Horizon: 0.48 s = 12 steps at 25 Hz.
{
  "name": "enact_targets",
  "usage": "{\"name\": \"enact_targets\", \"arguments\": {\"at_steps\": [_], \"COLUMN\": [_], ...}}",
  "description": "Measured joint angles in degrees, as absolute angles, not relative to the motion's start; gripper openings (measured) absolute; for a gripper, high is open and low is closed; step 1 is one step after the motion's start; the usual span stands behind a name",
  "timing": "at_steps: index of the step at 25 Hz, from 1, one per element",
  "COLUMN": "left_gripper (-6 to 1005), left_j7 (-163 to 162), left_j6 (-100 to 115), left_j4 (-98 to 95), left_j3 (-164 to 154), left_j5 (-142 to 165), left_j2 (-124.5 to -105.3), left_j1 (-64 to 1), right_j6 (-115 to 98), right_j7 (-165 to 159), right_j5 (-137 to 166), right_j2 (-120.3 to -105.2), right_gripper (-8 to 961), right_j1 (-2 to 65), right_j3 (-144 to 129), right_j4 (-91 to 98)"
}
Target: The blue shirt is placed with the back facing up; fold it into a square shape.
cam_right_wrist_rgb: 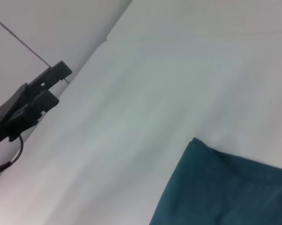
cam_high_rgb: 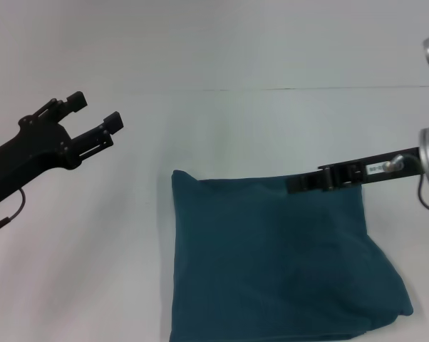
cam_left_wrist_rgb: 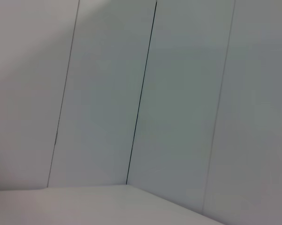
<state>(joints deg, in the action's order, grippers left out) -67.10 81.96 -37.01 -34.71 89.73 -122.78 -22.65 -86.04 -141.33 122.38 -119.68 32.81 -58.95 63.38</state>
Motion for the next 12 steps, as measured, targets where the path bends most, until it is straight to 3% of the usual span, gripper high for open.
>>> {"name": "enact_targets", "arguments": {"at_steps": [12], "left_gripper": [876], "left_j7": [-69.0], "left_j6": [83.0], "left_j4": [-41.0], "left_j3": [-30.3], "left_j5": [89.9], "left_j2": [-121.82], "left_j1": [-21.9], "right_j6": [-80.8], "right_j7": [-129.0], "right_j5": [116.5], "right_j2": [-120.12], "right_gripper": [41], "right_j1": [41.0], "right_j3": [-59.8], "right_j4": [42.3]}}
